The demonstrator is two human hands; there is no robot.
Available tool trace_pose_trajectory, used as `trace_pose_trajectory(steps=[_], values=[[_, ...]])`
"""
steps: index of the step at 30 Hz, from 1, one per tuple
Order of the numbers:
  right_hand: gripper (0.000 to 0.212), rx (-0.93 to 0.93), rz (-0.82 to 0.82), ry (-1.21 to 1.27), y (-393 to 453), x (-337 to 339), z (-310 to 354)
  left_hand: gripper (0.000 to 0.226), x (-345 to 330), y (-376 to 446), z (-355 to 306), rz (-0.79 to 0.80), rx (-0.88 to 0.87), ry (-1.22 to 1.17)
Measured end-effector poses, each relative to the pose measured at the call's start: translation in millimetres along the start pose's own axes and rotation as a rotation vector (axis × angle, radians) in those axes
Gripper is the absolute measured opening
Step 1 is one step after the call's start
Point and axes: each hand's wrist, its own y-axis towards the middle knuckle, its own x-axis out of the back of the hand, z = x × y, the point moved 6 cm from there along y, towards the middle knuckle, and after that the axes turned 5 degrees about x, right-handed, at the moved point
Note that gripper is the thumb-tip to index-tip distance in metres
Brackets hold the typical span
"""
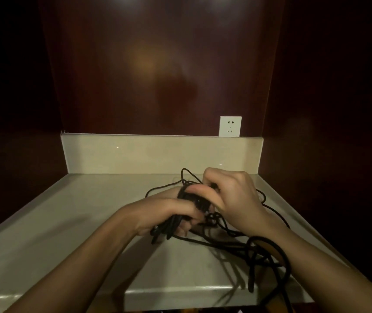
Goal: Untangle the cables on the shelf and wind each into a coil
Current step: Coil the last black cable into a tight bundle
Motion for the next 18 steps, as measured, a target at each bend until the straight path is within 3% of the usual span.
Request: trace_pose_trajectory(steps=[4,7,9,13,18], values=[[0.037,-0.076,0.097,0.237,-6,-4,-8,0.042,9,3,3,-0.018,-0.047,-0.249],[0.037,-0.135,0.141,0.369,-13,-6,-7,0.026,13,-1,-2,-0.023,-0.074,-0.354],[0.031,-0.145,0.122,0.377,-18,-5,-6,0.034,18,-4,-4,-0.073,-0.079,-0.415],[0.029,-0.394,0.104,0.599,-25,-2,-3,0.048,29,-11,-14,-0.122,-0.140,-0.621],[0.024,-0.652,0.157,0.913,-19,-6,-17,0.045,26,-7,-15,-0.273,-0.157,-0.582]])
